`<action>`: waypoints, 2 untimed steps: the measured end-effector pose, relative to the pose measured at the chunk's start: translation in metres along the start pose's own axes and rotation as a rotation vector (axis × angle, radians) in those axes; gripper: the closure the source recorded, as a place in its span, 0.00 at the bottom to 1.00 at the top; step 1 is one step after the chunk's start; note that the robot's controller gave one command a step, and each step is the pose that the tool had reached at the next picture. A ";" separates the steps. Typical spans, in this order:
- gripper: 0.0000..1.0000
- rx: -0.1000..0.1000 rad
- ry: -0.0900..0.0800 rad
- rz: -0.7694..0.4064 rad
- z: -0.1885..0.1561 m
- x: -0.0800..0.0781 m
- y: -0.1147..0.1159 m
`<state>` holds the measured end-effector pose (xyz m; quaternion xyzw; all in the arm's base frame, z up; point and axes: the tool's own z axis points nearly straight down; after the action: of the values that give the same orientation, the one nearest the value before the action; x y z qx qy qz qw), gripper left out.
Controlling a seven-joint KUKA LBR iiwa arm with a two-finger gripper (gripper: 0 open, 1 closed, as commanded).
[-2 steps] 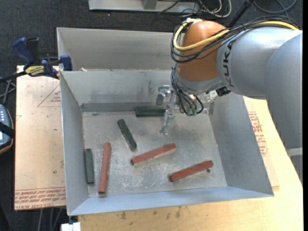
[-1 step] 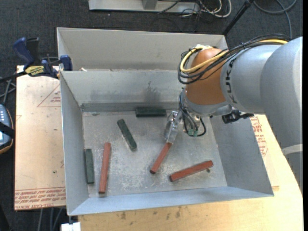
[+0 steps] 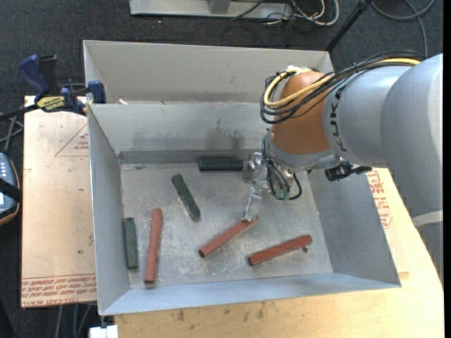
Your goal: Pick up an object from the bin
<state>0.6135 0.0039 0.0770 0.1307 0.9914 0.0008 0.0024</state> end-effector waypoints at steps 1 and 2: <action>0.00 0.000 0.001 0.000 0.000 0.000 0.000; 0.00 0.001 0.005 -0.114 -0.009 0.013 -0.006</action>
Offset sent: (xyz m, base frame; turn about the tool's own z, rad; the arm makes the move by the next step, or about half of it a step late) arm -0.0401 -0.0111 0.0368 -0.3444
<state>0.5996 0.0017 0.0859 0.0737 0.9973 0.0004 -0.0003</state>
